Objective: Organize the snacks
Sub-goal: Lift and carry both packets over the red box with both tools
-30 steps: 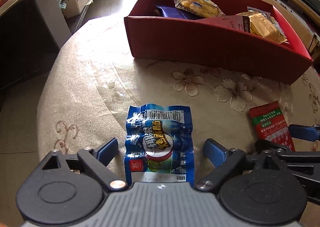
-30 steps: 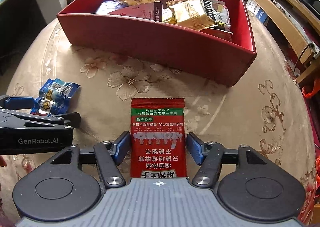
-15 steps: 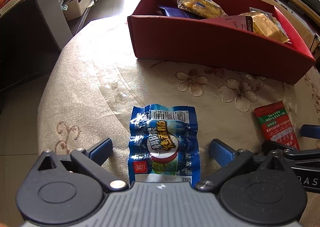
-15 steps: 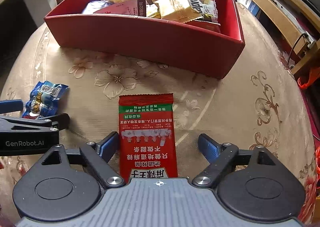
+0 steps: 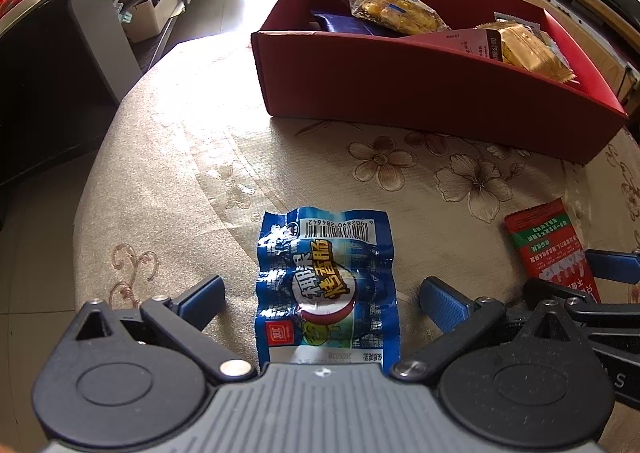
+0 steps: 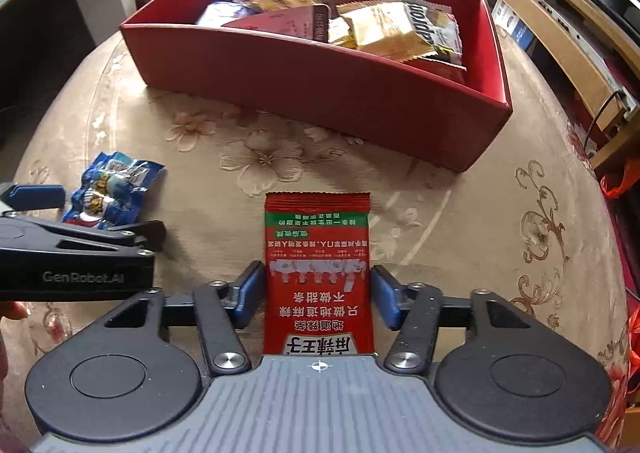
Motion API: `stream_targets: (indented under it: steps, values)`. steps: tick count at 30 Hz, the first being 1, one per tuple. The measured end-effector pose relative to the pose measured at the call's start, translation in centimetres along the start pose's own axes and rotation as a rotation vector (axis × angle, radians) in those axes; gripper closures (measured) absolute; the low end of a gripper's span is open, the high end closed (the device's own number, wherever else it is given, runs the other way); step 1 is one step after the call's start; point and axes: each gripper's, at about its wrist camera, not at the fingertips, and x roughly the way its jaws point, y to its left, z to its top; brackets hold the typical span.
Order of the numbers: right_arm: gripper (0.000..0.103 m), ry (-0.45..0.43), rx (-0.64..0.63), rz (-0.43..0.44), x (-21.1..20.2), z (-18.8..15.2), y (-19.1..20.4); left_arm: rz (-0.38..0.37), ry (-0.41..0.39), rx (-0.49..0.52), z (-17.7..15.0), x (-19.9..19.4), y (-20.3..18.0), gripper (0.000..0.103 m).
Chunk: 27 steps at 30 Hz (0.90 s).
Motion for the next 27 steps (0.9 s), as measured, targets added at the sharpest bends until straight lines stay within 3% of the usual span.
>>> stream_targets:
  steps: [3,5,8,18,27]
  values:
    - [0.044,-0.004,-0.028,-0.006,-0.4,-0.4,0.6,-0.006,0.007,0.001,0.0,-0.3,-0.1,0.009]
    - [0.046,-0.005,-0.048,-0.007,-0.7,-0.6,0.9,-0.013,0.008,0.019,-0.1,-0.8,-0.5,0.025]
    - [0.048,-0.009,-0.060,-0.012,-1.2,-1.0,1.2,-0.029,0.008,0.036,-0.2,-1.4,-1.0,0.038]
    - [0.049,-0.054,-0.026,-0.045,-3.0,-1.5,0.6,-0.067,0.030,0.017,-0.3,-1.9,-1.0,0.039]
    - [0.048,-0.121,0.007,-0.068,-4.7,-1.0,-0.3,-0.112,-0.031,0.011,0.5,-4.2,-1.7,0.039]
